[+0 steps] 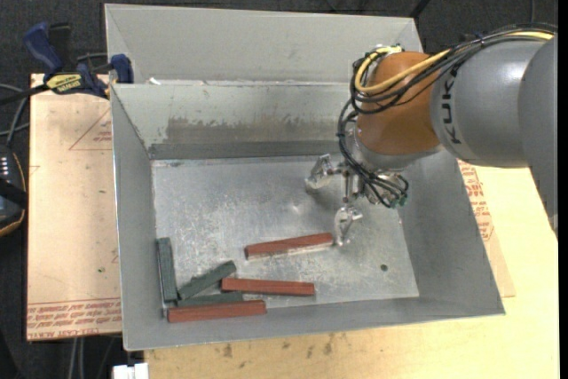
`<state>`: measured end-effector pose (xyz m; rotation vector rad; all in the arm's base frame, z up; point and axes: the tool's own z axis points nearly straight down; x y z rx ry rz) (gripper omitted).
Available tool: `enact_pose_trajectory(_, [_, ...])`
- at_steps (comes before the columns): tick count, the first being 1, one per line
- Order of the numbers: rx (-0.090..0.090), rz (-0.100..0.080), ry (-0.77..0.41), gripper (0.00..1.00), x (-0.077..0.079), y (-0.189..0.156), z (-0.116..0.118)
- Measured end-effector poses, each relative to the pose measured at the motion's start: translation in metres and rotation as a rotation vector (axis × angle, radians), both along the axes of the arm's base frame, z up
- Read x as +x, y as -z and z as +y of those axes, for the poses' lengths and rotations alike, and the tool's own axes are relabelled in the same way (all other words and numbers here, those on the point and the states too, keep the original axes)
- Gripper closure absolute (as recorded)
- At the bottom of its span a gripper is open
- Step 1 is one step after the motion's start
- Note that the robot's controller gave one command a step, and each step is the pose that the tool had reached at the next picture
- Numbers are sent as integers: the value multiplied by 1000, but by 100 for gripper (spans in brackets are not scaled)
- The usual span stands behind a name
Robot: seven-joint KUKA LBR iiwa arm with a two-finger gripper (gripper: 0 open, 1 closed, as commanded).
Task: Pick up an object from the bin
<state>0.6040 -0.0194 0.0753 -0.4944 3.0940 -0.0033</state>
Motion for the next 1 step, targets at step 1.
enact_pose_trajectory(1, [0,0,0,0,0,0,0])
